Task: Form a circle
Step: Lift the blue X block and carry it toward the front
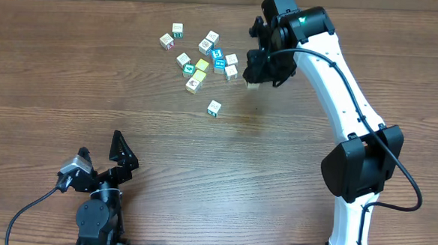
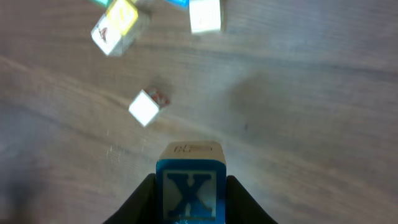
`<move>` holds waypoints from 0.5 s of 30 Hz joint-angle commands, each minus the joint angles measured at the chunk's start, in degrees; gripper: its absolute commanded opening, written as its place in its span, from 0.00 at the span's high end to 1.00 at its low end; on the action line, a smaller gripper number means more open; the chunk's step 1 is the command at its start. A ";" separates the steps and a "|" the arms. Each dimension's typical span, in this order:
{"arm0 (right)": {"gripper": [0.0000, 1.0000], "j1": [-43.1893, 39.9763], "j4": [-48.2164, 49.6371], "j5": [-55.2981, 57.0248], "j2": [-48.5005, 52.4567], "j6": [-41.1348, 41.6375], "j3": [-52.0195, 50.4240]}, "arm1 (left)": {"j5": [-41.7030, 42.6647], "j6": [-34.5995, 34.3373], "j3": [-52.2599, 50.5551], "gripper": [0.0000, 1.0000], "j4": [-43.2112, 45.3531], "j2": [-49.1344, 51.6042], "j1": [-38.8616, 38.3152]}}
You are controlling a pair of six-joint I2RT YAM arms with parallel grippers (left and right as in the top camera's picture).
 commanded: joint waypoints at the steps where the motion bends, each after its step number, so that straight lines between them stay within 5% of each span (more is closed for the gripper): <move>1: 0.73 0.48 -2.58 -0.87 -0.55 1.60 0.39 | -0.61 0.68 -0.22 0.01 0.02 -0.57 0.00; 15: 0.73 3.85 -10.34 6.51 -9.42 6.56 0.39 | -0.61 0.68 -0.22 0.00 0.02 -0.55 0.00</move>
